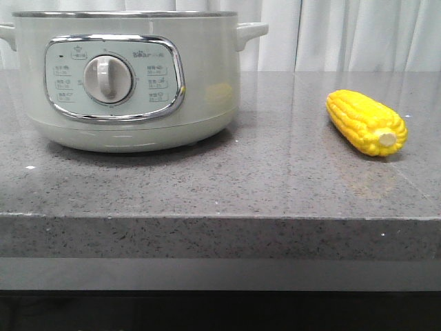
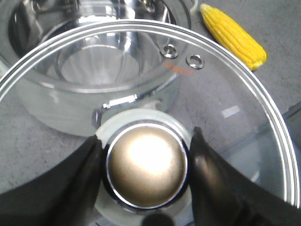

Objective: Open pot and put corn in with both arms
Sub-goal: 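Grasp the yellow corn cob with the right gripper and lift it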

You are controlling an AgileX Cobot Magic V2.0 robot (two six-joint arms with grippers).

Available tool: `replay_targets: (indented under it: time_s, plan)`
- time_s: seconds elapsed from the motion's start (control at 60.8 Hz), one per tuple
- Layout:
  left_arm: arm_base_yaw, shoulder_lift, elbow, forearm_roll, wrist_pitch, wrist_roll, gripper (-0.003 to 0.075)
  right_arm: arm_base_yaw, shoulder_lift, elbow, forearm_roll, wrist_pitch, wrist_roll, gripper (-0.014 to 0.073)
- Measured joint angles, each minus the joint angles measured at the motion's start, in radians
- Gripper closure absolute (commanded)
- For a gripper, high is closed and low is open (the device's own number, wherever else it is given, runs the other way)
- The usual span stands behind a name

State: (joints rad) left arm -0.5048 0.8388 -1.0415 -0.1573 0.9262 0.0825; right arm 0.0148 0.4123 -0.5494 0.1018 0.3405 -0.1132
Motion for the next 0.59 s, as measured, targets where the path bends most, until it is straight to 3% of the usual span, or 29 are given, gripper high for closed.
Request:
replay_targets:
  time_s: [0.214, 0.427, 0.592]
  plan:
    - [0.000, -0.233, 0.180, -0.028, 0.034, -0.003, 0.0499, 0.000, 0.158, -0.005, 0.046, 0.038, 0.000, 0.0012]
    - [0.000, -0.404, 0.225, -0.030, 0.133, -0.006, 0.0499, 0.010, 0.413, -0.087, 0.096, 0.048, 0.000, 0.0012]
    - [0.000, -0.476, 0.229, -0.030, 0.181, -0.008, 0.0499, 0.077, 0.646, -0.214, 0.127, 0.048, 0.000, 0.0012]
